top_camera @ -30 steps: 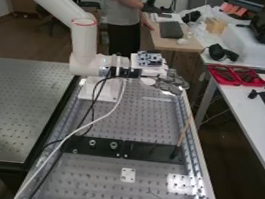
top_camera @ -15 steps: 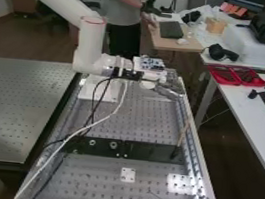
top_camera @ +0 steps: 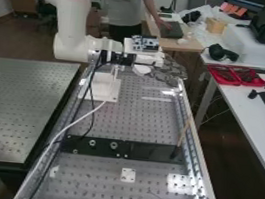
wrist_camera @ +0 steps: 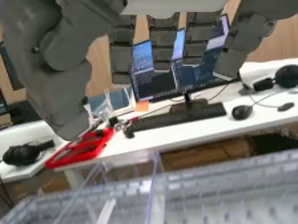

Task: Grab the paper clip and place it in the clear container

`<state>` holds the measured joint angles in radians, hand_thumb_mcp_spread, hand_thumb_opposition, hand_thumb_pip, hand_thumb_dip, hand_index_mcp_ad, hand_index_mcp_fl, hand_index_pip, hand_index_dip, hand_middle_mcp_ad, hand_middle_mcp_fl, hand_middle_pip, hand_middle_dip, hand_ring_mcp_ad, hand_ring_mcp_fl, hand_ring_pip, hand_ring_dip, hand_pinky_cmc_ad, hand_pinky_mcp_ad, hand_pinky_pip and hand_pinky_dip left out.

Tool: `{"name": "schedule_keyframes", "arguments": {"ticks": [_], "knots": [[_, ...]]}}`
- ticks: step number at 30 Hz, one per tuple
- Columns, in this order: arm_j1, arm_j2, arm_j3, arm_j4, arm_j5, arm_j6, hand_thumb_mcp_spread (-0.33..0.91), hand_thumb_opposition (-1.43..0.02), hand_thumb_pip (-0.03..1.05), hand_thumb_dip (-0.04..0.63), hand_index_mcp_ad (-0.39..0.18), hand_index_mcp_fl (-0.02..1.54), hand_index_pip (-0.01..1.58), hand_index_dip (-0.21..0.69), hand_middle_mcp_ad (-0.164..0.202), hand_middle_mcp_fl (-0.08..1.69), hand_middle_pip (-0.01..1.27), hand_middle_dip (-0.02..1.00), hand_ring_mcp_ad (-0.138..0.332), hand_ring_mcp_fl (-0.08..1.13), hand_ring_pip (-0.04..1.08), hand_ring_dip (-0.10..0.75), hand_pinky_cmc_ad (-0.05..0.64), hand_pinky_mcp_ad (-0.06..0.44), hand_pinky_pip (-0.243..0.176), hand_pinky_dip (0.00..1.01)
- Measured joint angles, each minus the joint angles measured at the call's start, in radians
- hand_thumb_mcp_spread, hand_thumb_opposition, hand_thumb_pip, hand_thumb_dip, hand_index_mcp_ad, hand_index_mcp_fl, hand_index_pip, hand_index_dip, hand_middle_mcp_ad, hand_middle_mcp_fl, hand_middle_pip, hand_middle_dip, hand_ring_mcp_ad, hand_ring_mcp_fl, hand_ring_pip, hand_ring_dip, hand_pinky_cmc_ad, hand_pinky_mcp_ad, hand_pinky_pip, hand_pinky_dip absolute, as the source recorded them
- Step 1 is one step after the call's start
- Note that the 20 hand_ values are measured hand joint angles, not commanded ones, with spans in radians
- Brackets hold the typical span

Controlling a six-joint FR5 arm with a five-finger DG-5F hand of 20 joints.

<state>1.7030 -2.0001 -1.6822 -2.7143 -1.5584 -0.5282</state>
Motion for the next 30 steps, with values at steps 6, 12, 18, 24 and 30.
{"name": "schedule_keyframes", "arguments": {"ticks": [6,12,18,24,30], "knots": [[-0.035,0.070,0.017,-0.099,-0.002,-0.028,0.26,-0.75,0.56,0.213,-0.141,0.08,0.26,0.030,0.075,0.01,0.12,0.20,0.115,0.01,0.10,0.119,0.356,0.264,-0.093,0.43],[-0.075,0.147,0.032,-0.165,0.001,-0.077,0.25,-0.73,0.50,0.176,-0.141,0.07,0.15,0.051,0.075,0.01,0.12,0.20,0.120,0.01,0.07,0.119,0.358,0.264,-0.106,0.43],[-0.123,0.192,0.054,-0.223,-0.013,-0.101,0.25,-0.73,0.47,0.175,-0.141,0.07,0.13,0.065,0.075,0.01,0.12,0.20,0.120,0.01,0.08,0.119,0.354,0.279,-0.105,0.43],[-0.168,0.207,0.095,-0.288,-0.036,-0.120,0.25,-0.73,0.46,0.173,-0.141,0.07,0.12,0.077,0.075,0.01,0.12,0.20,0.120,0.01,0.08,0.119,0.354,0.278,-0.105,0.43],[-0.202,0.214,0.118,-0.321,-0.059,-0.131,0.25,-0.73,0.43,0.162,-0.141,0.07,0.11,0.082,0.075,0.01,0.12,0.20,0.124,0.01,0.08,0.119,0.358,0.279,-0.108,0.43]]}}
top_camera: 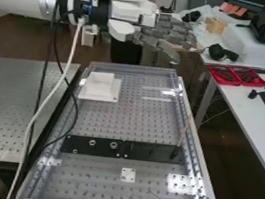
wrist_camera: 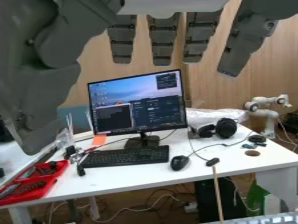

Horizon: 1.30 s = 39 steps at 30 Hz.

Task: Grab the paper clip and place it in the clear container

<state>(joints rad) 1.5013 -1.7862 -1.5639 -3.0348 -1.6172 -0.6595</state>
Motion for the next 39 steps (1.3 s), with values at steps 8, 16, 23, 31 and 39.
{"name": "schedule_keyframes", "arguments": {"ticks": [8,16,23,31,39], "knots": [[-0.040,0.006,0.013,-0.014,-0.025,0.000,0.25,-0.71,0.43,0.148,-0.138,0.08,0.12,0.112,0.077,0.01,0.12,0.20,0.138,0.01,0.08,0.119,0.360,0.279,-0.105,0.43],[-0.063,0.022,0.016,-0.014,-0.052,-0.028,0.26,-0.71,0.43,0.148,-0.131,0.07,0.11,0.110,0.077,0.01,0.12,0.20,0.138,0.01,0.08,0.119,0.360,0.279,-0.105,0.43],[-0.072,0.020,0.042,-0.073,-0.083,-0.059,0.26,-0.71,0.42,0.148,-0.131,0.07,0.10,0.113,0.077,0.01,0.12,0.20,0.138,0.01,0.08,0.119,0.360,0.279,-0.105,0.43],[-0.088,0.037,0.033,-0.074,-0.082,-0.057,0.25,-0.71,0.42,0.133,-0.131,0.07,0.10,0.115,0.077,0.01,0.12,0.20,0.138,0.01,0.08,0.119,0.360,0.278,-0.105,0.43],[-0.104,0.059,0.019,-0.055,-0.083,-0.051,0.25,-0.70,0.42,0.131,-0.122,0.06,0.11,0.119,0.077,0.01,0.12,0.20,0.138,0.01,0.08,0.119,0.367,0.283,-0.108,0.43]]}}
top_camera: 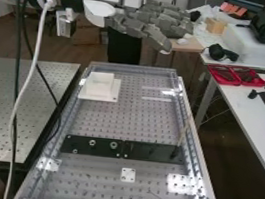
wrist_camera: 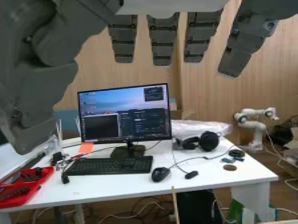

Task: Grab the paper clip and place it in the clear container

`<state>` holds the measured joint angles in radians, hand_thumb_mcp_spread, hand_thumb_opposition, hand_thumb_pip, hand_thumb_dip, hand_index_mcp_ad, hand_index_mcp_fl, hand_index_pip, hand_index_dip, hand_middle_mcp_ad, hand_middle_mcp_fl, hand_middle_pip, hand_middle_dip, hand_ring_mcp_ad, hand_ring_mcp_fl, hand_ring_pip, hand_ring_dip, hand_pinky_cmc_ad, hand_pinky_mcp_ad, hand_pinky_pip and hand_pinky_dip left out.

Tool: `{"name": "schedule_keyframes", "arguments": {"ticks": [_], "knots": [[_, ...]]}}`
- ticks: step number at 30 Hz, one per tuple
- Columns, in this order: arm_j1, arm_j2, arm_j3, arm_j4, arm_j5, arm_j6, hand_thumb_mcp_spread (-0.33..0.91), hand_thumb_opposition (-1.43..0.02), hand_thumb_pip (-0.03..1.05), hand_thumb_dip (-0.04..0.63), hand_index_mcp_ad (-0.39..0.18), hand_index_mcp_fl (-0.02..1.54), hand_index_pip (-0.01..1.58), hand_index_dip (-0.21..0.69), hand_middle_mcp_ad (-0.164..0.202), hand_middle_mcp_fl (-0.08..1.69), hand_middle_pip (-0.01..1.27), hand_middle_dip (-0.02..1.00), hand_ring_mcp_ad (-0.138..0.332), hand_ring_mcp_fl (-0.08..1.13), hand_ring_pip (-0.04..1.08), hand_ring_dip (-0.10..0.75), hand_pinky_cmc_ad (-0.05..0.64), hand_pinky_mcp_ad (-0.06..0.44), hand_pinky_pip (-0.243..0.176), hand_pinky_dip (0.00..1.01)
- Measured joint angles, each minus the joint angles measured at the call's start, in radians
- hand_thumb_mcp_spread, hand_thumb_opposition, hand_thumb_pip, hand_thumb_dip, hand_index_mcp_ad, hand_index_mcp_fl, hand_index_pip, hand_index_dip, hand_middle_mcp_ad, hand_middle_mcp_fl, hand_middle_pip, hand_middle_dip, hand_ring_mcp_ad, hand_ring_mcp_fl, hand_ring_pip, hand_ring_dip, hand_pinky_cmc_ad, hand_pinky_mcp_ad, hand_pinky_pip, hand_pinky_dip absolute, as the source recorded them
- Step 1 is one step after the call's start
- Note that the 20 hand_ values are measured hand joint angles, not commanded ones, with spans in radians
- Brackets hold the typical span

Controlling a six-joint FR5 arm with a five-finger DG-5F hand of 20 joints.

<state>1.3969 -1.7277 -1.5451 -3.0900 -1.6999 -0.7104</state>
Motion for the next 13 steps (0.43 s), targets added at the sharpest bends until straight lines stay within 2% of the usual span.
{"name": "schedule_keyframes", "arguments": {"ticks": [13], "knots": [[-0.026,-0.004,-0.005,0.022,-0.038,0.034,0.25,-0.70,0.42,0.131,-0.113,0.06,0.10,0.119,0.075,0.01,0.12,0.20,0.141,0.01,0.08,0.119,0.379,0.291,-0.108,0.43]]}}
